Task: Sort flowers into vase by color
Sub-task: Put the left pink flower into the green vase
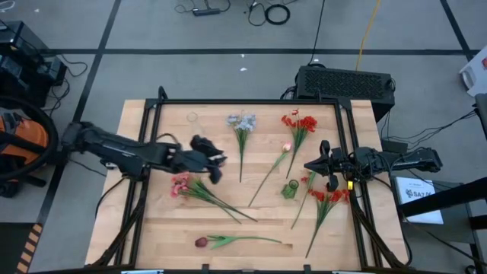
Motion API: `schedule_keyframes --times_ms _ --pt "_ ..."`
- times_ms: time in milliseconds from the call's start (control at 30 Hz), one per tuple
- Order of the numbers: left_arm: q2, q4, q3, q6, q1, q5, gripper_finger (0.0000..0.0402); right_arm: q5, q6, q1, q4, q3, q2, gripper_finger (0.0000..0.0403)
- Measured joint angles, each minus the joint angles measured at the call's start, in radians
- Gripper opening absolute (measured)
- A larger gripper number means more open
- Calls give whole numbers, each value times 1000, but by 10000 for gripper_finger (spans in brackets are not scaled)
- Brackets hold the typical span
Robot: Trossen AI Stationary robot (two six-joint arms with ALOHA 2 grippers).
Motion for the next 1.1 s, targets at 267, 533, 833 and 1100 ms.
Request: schedule_keyframes --times_ms 267,533,833,1100 --pt "321 -23 305 30 18 35 130 0 0 0 0 0 0 0" --pt "486 7 403 -65 24 113 130 0 0 0 0 0 0 0" --pt "584 133 404 -77 73 158 130 0 0 0 0 0 0 0" --pt "706 241 444 -78 219 439 130 0 0 0 0 0 0 0"
